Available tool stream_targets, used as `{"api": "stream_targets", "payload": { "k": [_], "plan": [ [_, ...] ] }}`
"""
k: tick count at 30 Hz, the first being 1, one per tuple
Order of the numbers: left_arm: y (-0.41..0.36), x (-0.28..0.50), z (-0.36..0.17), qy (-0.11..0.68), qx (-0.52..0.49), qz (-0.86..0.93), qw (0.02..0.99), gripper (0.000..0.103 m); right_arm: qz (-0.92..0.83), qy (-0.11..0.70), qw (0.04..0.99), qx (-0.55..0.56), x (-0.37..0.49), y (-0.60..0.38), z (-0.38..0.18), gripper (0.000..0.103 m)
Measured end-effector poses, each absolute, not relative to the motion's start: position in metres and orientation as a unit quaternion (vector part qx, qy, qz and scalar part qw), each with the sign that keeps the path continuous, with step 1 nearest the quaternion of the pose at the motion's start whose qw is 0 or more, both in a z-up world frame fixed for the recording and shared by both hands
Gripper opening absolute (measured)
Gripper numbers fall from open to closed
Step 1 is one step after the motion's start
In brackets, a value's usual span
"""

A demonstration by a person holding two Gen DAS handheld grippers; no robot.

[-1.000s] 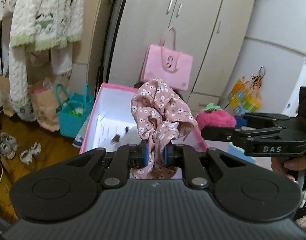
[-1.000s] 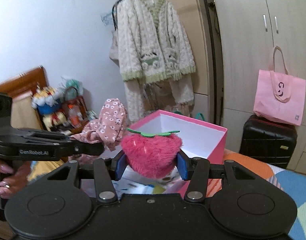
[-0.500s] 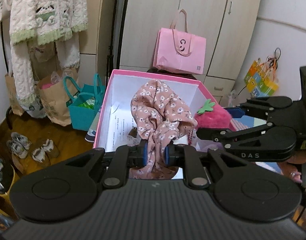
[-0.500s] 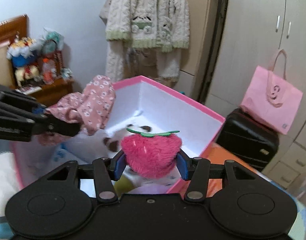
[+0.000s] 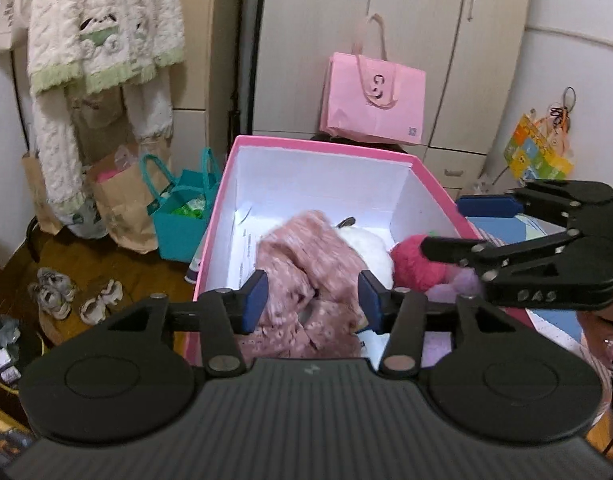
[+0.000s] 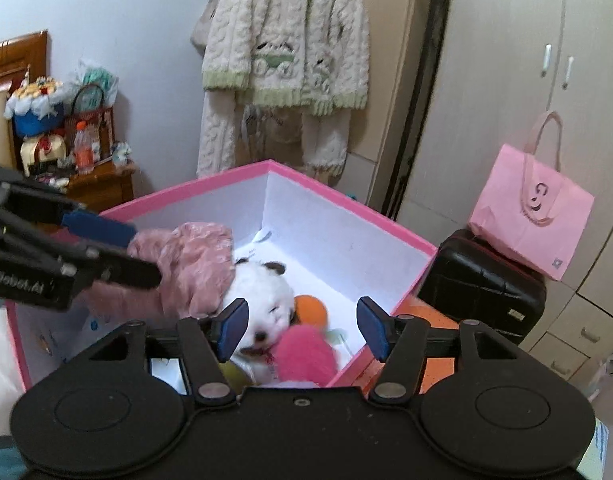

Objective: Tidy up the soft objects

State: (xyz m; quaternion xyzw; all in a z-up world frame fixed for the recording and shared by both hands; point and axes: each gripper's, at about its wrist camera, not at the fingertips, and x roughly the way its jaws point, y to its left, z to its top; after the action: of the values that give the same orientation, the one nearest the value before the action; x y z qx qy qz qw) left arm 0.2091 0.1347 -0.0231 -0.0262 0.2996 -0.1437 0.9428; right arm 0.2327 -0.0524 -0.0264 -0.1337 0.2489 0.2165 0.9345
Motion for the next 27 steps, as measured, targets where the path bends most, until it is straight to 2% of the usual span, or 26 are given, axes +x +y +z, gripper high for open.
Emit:
{"api": "stream_targets", "payload": {
  "k": [4, 10, 14, 16, 19, 27],
  "plan": [
    [0.137, 0.200, -0.020, 0.297, -0.030, -0.135, 0.945, 0.062, 0.215, 0.241, 0.943, -0.085, 0.223, -0.070, -0.020, 0.065],
    [0.135, 0.179, -0.008, 0.293, -0.034, -0.153, 0.943, 0.072, 0.238, 0.215, 0.947, -0.014, 0.192, -0.101, -0.006, 0.065],
    [0.124, 0.164, 0.001, 0.289, -0.024, -0.167, 0.942, 0.076, 0.239, 0.213, 0.948, -0.004, 0.173, -0.109, -0.001, 0.065],
    [0.120, 0.156, 0.005, 0.285, -0.018, -0.173, 0.943, 0.081, 0.237, 0.213, 0.948, -0.004, 0.164, -0.111, 0.000, 0.066],
    [0.113, 0.142, 0.011, 0.275, -0.012, -0.183, 0.944, 0.089, 0.230, 0.211, 0.950, -0.007, 0.150, -0.115, 0.002, 0.070],
    [0.098, 0.118, 0.023, 0.281, -0.011, -0.187, 0.941, 0.101, 0.212, 0.195, 0.958, -0.002, 0.115, -0.133, 0.009, 0.077]
  ]
}}
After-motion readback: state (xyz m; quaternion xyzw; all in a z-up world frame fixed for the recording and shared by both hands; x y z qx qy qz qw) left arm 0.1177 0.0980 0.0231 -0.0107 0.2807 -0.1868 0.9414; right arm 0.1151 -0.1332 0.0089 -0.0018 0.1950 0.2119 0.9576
